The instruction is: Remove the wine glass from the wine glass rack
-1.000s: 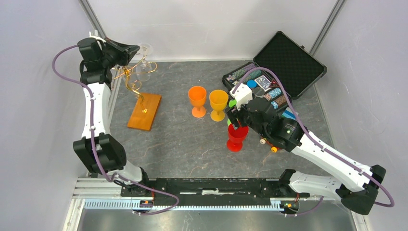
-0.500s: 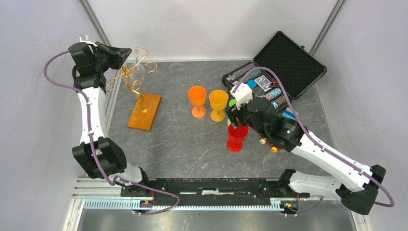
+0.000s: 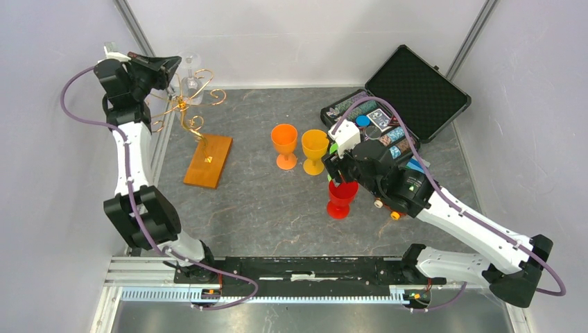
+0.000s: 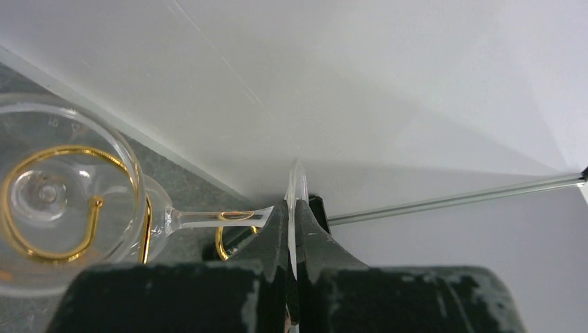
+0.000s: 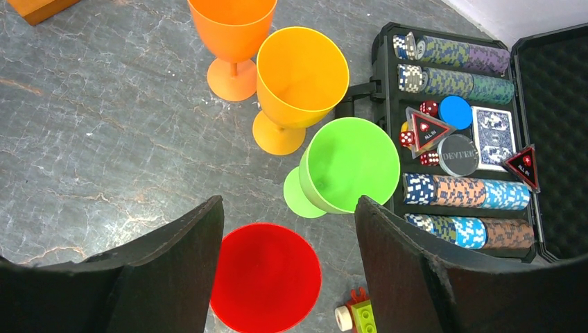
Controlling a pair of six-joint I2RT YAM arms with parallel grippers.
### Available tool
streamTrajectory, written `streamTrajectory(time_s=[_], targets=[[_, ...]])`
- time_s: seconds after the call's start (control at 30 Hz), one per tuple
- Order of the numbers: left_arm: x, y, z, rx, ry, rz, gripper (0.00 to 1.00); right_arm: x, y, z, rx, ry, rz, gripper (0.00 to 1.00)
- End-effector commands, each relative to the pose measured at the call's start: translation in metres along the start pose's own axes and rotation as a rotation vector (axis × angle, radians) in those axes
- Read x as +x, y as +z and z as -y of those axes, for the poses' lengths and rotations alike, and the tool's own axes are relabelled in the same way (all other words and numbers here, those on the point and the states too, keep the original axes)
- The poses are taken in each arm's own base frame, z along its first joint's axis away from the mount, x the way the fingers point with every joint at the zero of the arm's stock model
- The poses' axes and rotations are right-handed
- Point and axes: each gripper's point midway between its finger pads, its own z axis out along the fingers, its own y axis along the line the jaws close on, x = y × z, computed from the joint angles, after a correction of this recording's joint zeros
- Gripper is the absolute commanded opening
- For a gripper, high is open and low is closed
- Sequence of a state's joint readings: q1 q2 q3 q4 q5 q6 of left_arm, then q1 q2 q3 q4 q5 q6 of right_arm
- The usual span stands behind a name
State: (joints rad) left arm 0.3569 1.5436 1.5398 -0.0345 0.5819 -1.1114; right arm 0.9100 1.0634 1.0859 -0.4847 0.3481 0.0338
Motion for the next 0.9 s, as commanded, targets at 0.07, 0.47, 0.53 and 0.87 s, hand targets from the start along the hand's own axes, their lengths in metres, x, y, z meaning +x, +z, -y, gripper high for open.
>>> streamTrajectory(time_s=[0.07,0.47,0.53,0.87], targets=[[-0.014,0.009,0.051,0.243,0.000,0.008,0.02,-0.021,-0.003,-0.001,-0.006,0.037,0.063,0.74],[0.040,0.022,0.098,0.412,0.001,-0.124,0.02,-0.021,0.000,-0.007,-0.028,0.057,0.063,0.79],[0.052,0.021,0.108,0.436,-0.007,-0.152,0.02,-0.022,-0.001,-0.007,-0.031,0.062,0.070,0.81],[0.113,-0.012,0.151,0.509,-0.098,-0.305,0.02,-0.068,-0.006,-0.019,-0.106,0.157,0.296,0.86]])
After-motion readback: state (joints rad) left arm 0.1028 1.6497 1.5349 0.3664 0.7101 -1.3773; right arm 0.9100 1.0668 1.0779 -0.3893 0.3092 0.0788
